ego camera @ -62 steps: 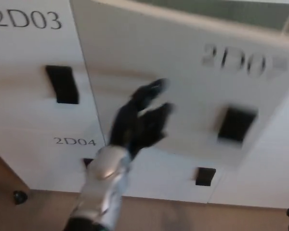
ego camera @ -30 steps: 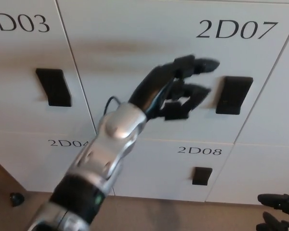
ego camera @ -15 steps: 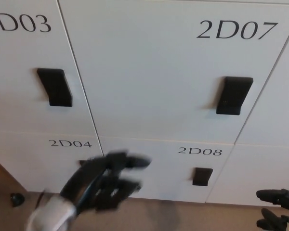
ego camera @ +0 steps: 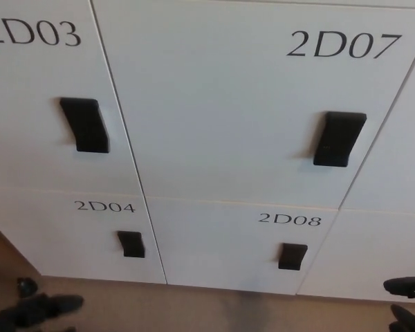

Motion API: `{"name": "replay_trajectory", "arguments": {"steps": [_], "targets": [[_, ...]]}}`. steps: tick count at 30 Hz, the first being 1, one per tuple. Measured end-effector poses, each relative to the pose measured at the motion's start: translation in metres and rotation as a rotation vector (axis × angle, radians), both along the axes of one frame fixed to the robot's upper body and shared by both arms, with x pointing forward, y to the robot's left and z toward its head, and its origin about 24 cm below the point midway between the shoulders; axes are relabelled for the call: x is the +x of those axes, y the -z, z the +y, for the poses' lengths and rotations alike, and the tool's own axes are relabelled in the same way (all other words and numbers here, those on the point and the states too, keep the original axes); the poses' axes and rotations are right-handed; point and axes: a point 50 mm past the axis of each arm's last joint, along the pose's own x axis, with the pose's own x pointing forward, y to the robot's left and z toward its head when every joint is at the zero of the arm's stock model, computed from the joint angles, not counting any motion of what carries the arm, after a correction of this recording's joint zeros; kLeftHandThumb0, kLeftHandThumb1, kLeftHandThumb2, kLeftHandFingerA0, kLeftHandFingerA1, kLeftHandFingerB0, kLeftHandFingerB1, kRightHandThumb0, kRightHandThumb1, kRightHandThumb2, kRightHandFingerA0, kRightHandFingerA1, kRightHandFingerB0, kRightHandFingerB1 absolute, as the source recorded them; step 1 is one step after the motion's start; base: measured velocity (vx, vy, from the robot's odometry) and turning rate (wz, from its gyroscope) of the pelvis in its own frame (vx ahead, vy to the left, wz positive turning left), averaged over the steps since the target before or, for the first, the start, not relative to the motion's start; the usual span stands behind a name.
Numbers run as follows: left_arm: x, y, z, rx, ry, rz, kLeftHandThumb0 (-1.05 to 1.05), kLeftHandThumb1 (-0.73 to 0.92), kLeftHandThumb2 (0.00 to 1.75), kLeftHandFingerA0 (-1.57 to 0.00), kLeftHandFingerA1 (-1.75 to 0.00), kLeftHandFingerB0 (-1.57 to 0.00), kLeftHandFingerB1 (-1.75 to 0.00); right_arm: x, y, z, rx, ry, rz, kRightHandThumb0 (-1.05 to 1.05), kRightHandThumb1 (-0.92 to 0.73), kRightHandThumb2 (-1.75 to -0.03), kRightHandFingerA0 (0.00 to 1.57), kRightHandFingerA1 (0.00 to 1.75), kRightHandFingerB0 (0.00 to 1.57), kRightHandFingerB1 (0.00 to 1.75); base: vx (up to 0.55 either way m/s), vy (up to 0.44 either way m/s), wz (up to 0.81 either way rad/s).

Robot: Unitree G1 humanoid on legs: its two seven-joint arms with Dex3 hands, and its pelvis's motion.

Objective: The robot walks towards an open cabinet and lifts its left hand to push the door towards the right to close it.

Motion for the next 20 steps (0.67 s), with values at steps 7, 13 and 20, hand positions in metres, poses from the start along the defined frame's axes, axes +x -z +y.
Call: {"name": "replay_trajectory", "arguments": {"steps": [7, 13, 20], "targets": [[0.030, 0.001, 0.016, -0.012, -0.121, -0.035, -0.42, 0.67, 0.60, -0.61, -0.47, -0.55, -0.44, -0.002, 0.002, -0.001, -0.016, -0.009, 0.014, -0.43, -0.68, -0.63, 0.81, 0.56, 0.58, 0.48, 0.00, 0.000, 0.00], [0.024, 0.009, 0.022, 0.004, -0.169, 0.004, -0.41, 0.68, 0.60, -0.62, -0.47, -0.54, -0.44, 0.006, -0.001, 0.000, -0.032, -0.019, 0.000, -0.43, -0.68, -0.63, 0.78, 0.54, 0.55, 0.46, 0.00, 0.000, 0.00], [0.020, 0.014, 0.027, 0.074, -0.163, 0.024, -0.41, 0.67, 0.61, -0.63, -0.47, -0.54, -0.44, 0.009, -0.002, 0.001, -0.046, -0.026, -0.009, -0.41, -0.69, -0.62, 0.78, 0.53, 0.56, 0.47, 0.00, 0.000, 0.00]]}}
